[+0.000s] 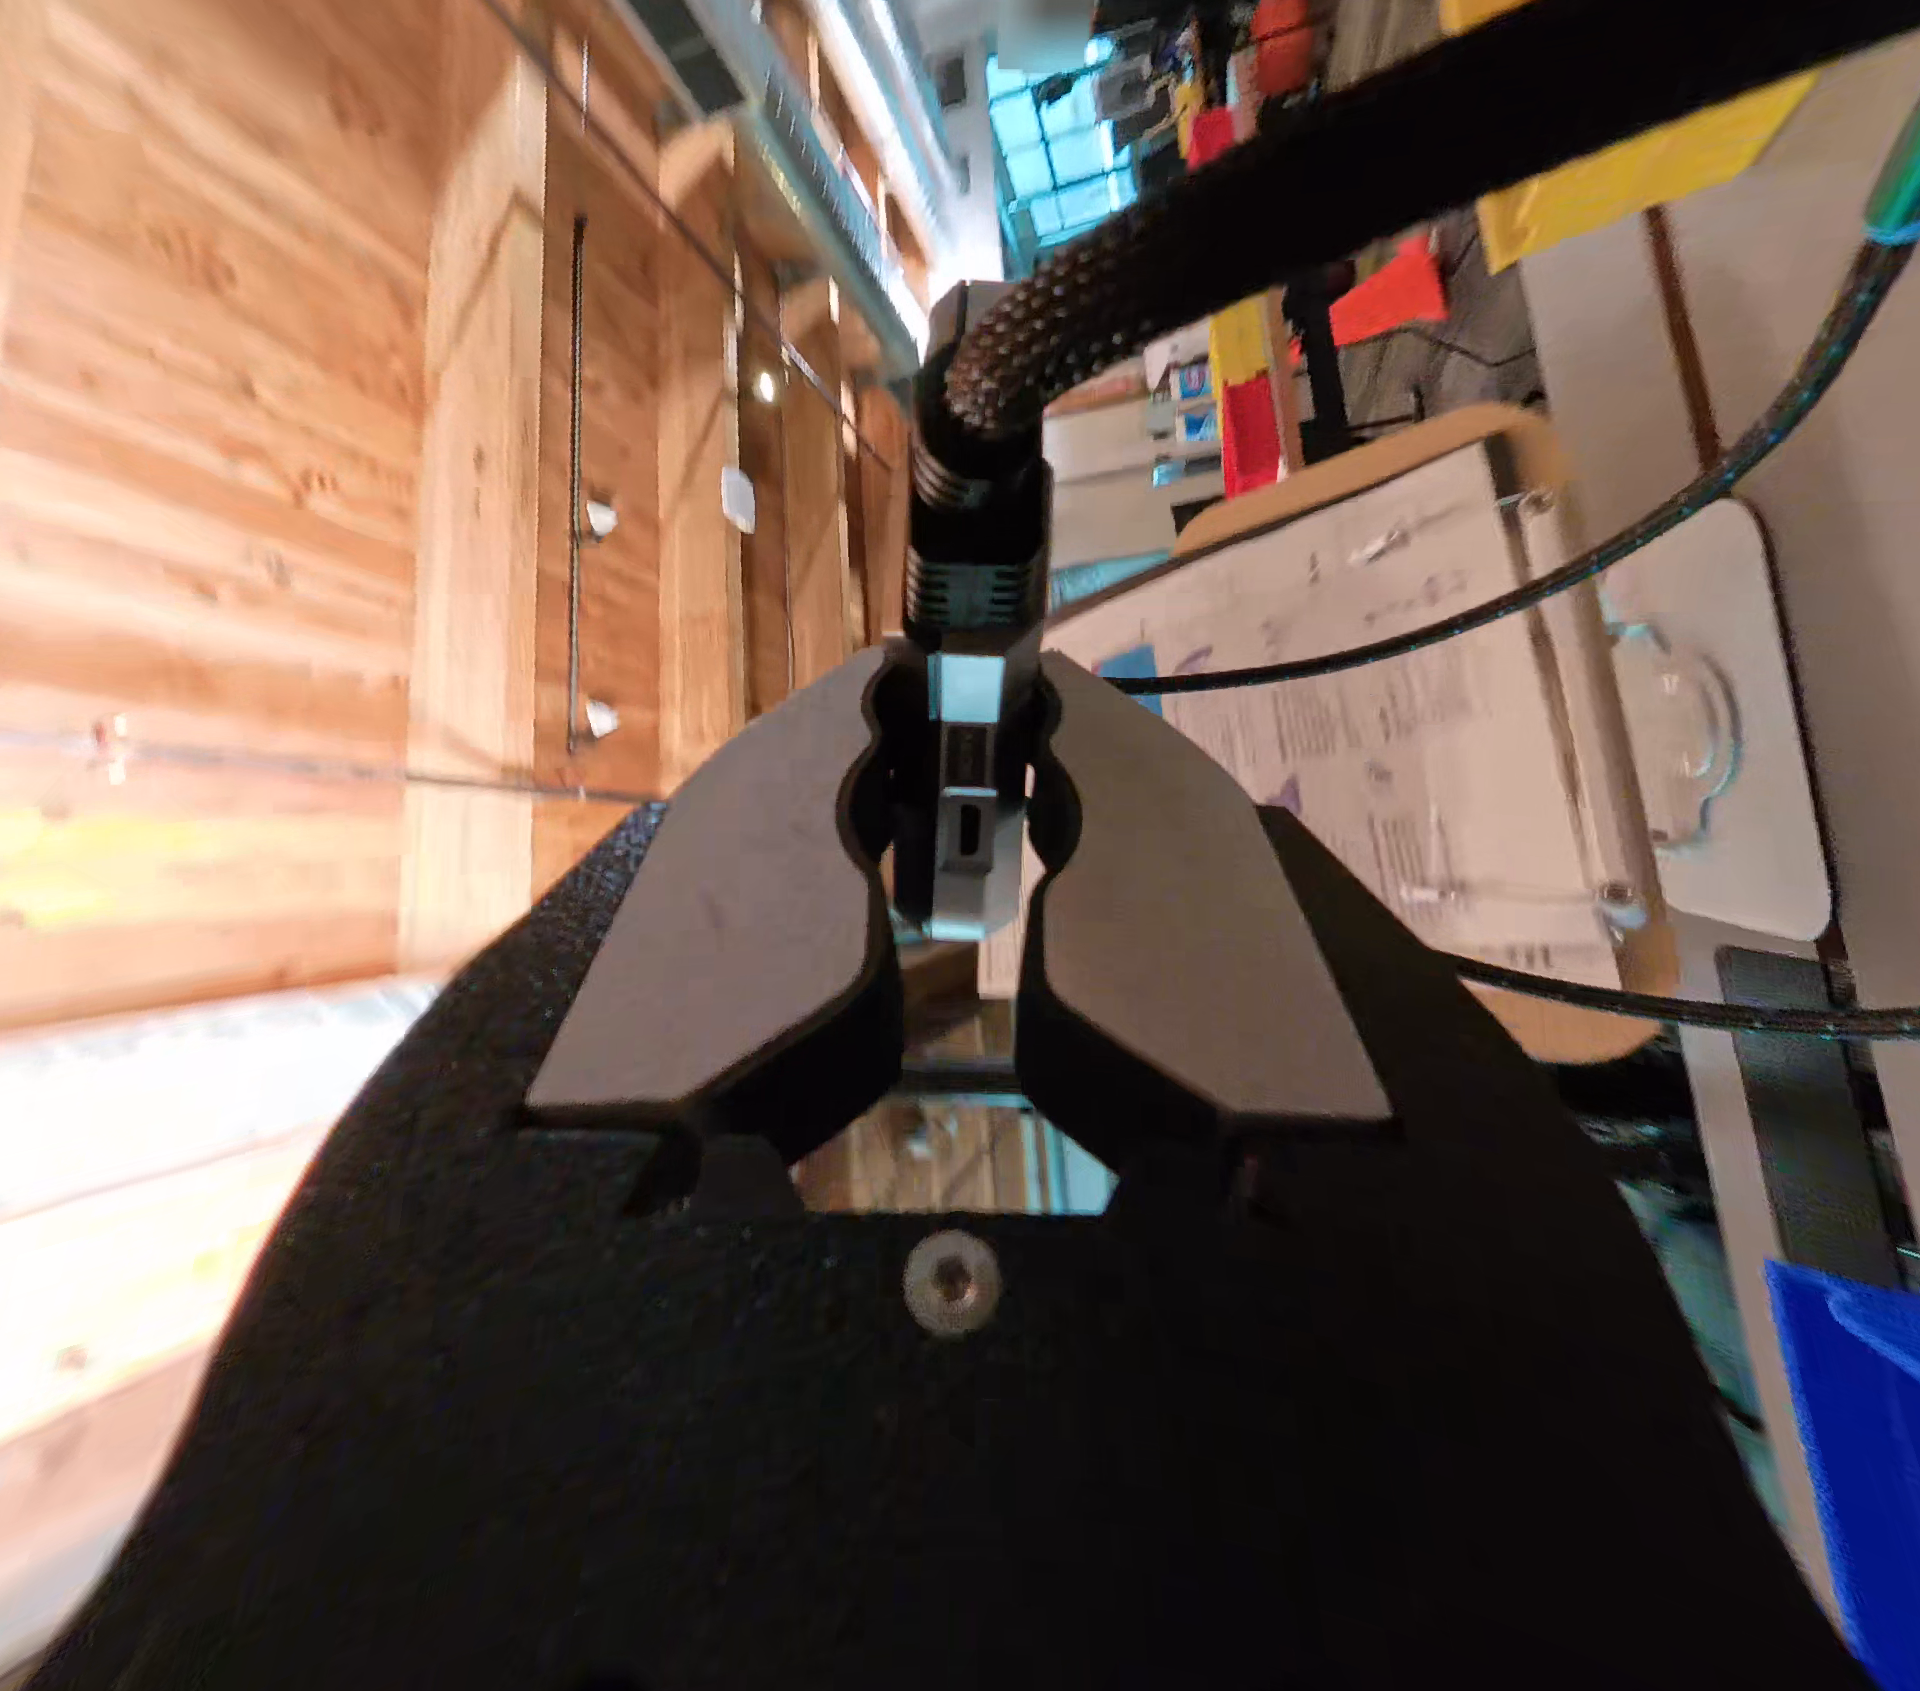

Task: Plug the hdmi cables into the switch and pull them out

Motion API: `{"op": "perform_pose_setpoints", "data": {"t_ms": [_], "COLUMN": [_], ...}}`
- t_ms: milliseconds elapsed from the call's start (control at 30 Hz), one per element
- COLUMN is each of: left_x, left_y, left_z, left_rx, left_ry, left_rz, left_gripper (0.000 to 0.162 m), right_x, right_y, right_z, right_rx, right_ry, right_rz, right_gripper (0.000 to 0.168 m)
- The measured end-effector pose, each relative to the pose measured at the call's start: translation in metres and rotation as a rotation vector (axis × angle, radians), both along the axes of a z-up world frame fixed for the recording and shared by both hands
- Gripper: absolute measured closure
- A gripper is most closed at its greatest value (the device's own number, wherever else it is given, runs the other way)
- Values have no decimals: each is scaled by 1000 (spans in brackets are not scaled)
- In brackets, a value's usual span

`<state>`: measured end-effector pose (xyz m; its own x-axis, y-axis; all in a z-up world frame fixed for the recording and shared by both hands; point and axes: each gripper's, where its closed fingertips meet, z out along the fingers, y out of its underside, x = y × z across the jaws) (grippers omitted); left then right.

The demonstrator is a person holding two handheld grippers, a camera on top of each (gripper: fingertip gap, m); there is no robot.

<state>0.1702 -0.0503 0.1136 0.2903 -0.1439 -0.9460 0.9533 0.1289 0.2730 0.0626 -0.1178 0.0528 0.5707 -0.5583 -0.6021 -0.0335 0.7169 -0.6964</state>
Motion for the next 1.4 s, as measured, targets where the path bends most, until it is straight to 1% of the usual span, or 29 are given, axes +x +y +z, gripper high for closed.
{"op": "perform_pose_setpoints", "data": {"t_ms": [67, 133, 267, 300, 333, 467, 533, 600, 633, 667, 700, 767, 800, 833, 867, 900, 933, 967, 1033, 1100, 1200, 1267, 1333, 1400], "left_x": [-24, -44, -71, -75, -78, -76, -65, -43, -26, -7, 14, 51, 60, 58, 43, 22, -2, -21, -40, -42, -39, -39, -46, -48], "left_y": [-12, -22, -32, -32, -33, -35, -38, -41, -40, -37, -31, -10, 3, 15, 23, 27, 27, 25, 16, 6, -5, -5, -3, -2], "left_z": [-24, -44, -63, -66, -70, -80, -84, -80, -75, -71, -69, -65, -64, -67, -73, -79, -84, -89, -100, -114, -129, -126, -120, -121], "left_rx": [28, 44, 47, 48, 53, 75, 89, 104, 102, 114, 139, 155, 139, 136, 155, 178, 193, 185, 65, -83, -191, -229, -221, -208], "left_ry": [-93, -159, -175, -193, -210, -265, -254, -160, -94, -3, 122, 471, 683, 912, 1131, 1311, 1432, 1498, 1545, 1587, 1560, 1521, 1488, 1451], "left_rz": [-48, -99, -210, -230, -246, -262, -226, -140, -74, 0, 85, 278, 352, 388, 372, 308, 219, 142, 61, 25, -43, -146, -255, -300], "left_gripper": [142, 142, 142, 142, 142, 142, 141, 136, 130, 123, 122, 122, 123, 122, 121, 120, 119, 120, 127, 135, 135, 137, 145, 148], "right_x": [10, 18, 18, 16, 12, 17, 27, 34, 37, 39, 41, 46, 48, 49, 50, 51, 52, 52, 55, 54, 51, 50, 49, 50], "right_y": [3, 11, 33, 36, 39, 39, 36, 31, 26, 19, 12, -5, -13, -19, -26, -30, -32, -33, -26, -14, 6, 16, 20, 21], "right_z": [-7, -16, -23, -21, -19, -31, -34, -36, -37, -39, -40, -44, -47, -49, -51, -52, -52, -52, -52, -50, -42, -39, -38, -40], "right_rx": [40, 51, 43, 45, 43, -31, 21, 87, 122, 162, 198, 255, 281, 309, 353, 403, 454, 498, 543, 581, 604, 592, 584, 614], "right_ry": [28, 51, 25, -3, -40, -29, -15, -25, -24, -21, -21, -5, 8, 9, 6, -4, -19, -28, -27, -23, -21, -11, -7, 1], "right_rz": [3, 58, 208, 241, 273, 262, 224, 191, 171, 136, 96, -19, -68, -110, -147, -166, -178, -190, -211, -214, -160, -133, -129, -111], "right_gripper": [100, 103, 114, 125, 141, 143, 144, 145, 145, 146, 146, 147, 147, 147, 147, 147, 147, 147, 147, 148, 147, 148, 147, 147]}}
